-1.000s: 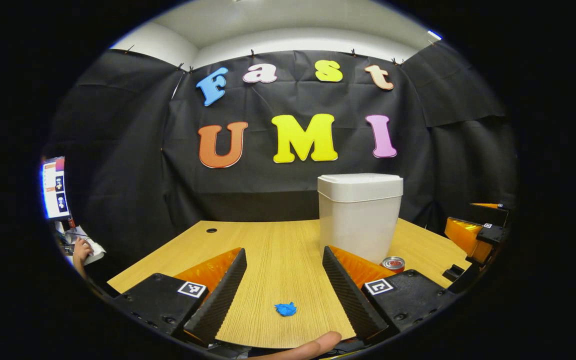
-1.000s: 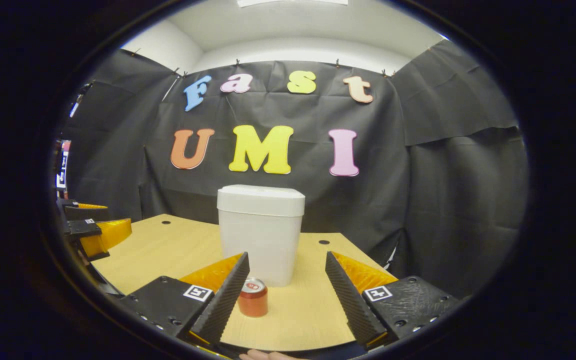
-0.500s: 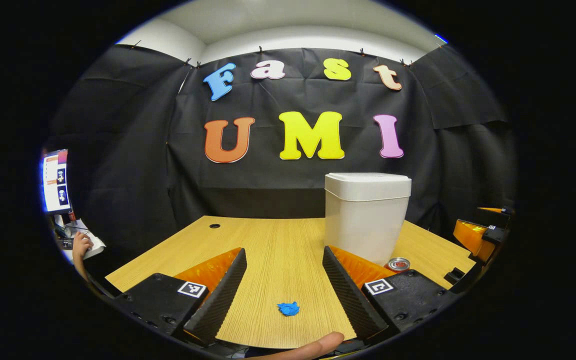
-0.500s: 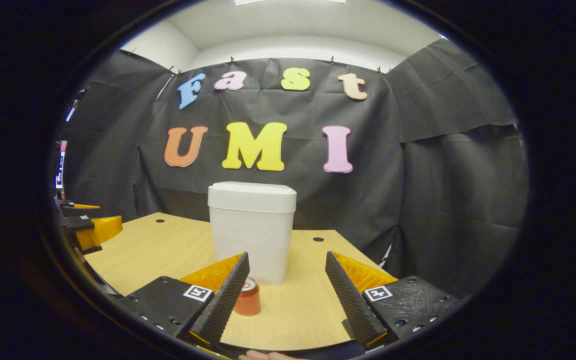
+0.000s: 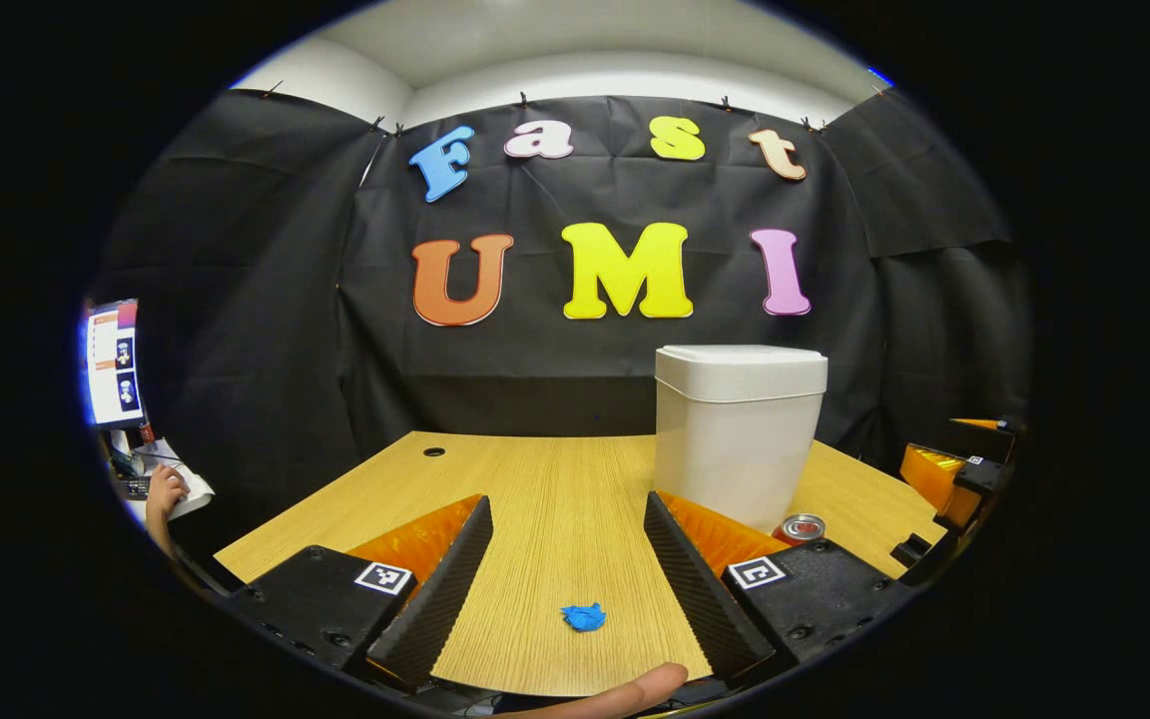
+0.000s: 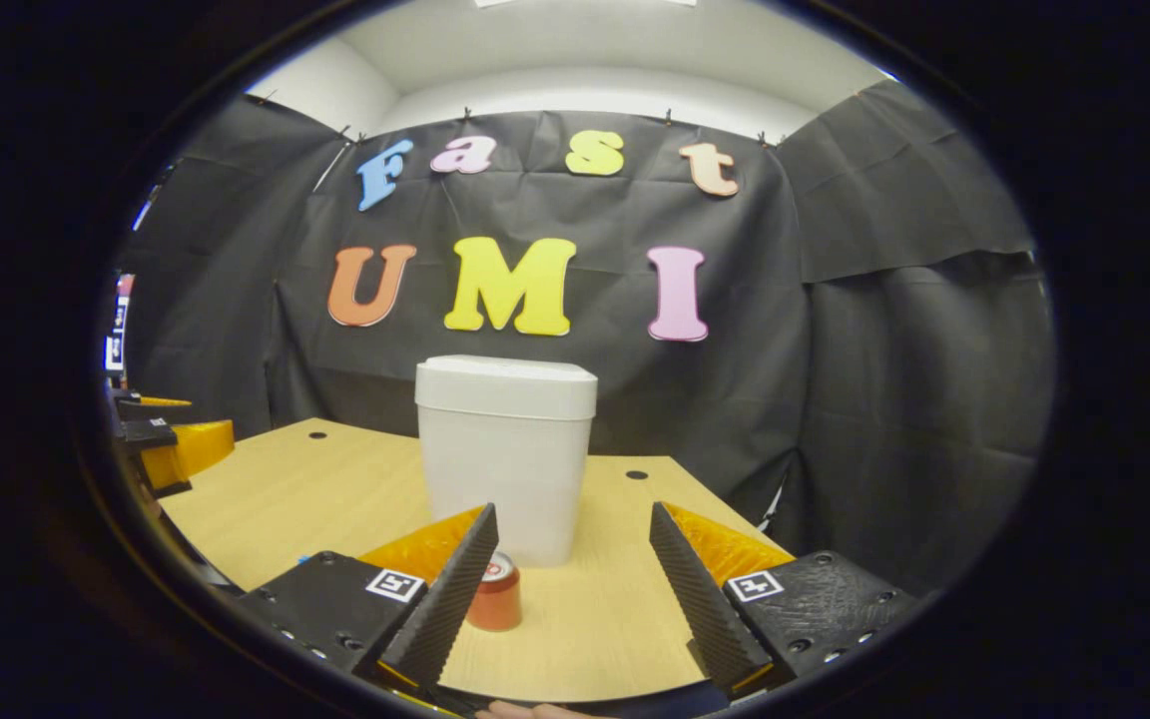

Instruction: Press the lid of the desktop garbage bin to open it, pick up the crumpled paper on the desktop and throw it into the bin, then pick up the pop can on the desktop and drop it into the bin, and finally close the garbage bin lid.

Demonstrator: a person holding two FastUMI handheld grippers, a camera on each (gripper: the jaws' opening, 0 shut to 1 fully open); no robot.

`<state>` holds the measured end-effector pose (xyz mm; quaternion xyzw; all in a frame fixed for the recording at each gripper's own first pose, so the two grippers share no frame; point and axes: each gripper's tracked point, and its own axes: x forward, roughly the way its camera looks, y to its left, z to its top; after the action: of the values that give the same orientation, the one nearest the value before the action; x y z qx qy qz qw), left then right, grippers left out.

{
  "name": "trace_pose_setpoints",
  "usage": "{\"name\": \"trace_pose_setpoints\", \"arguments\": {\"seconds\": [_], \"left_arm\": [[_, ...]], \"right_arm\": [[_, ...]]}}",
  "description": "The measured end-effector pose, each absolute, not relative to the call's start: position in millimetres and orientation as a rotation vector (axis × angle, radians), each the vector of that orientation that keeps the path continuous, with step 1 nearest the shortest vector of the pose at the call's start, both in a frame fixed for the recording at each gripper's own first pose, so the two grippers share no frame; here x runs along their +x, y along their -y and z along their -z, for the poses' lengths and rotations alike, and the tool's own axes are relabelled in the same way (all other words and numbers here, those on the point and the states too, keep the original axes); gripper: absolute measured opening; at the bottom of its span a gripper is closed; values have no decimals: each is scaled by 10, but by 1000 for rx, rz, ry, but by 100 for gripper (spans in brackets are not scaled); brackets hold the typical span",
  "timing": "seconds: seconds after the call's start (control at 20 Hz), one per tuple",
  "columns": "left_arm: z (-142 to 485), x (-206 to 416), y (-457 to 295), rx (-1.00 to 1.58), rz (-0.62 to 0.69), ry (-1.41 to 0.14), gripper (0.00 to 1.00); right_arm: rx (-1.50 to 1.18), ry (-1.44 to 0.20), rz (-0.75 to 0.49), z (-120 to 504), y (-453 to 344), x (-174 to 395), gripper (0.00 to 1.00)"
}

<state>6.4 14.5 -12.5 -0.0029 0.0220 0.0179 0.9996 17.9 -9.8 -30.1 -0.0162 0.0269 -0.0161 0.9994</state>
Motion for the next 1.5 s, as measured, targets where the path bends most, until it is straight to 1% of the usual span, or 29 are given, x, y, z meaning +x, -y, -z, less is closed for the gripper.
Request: {"name": "trace_pose_setpoints", "arguments": {"seconds": [0.4,0.55,0.6,0.65,0.7,0.75,0.8,0.85,0.95,1.05,1.15,1.25,1.35,1.5], "left_arm": [[153,99,-211,-4,-44,-54,99],[154,110,-225,-4,-47,-57,99],[154,116,-236,-5,-49,-57,99],[157,113,-253,-4,-51,-56,99],[154,116,-265,-3,-54,-54,99],[153,128,-286,-2,-59,-55,99],[165,137,-305,-6,-64,-60,99],[185,153,-327,-12,-67,-65,99],[205,166,-346,-20,-71,-75,99],[217,180,-378,-22,-73,-80,99],[236,191,-409,-27,-75,-86,99],[228,188,-438,-39,-76,-89,99],[223,189,-469,-48,-77,-88,99],[239,194,-520,-65,-89,-94,99]], "right_arm": [[-37,3,2,126,23,318,94],[-38,22,-1,3,-7,433,93],[-45,39,-4,-76,-28,464,85],[-53,58,-1,-142,-52,502,83],[-54,75,2,-229,-68,547,76],[-49,85,-4,-292,-125,588,72],[-40,92,-15,-374,-187,639,60],[-35,95,-32,-439,-268,720,55],[-51,107,-62,-623,-419,823,30],[-40,102,-104,-782,-573,957,0],[0,71,-110,-880,-685,1200,1],[-12,47,-155,-1004,-815,1289,0],[-20,23,-127,-1082,-809,1471,0],[6,-56,-105,-1019,-777,1777,0]]}}
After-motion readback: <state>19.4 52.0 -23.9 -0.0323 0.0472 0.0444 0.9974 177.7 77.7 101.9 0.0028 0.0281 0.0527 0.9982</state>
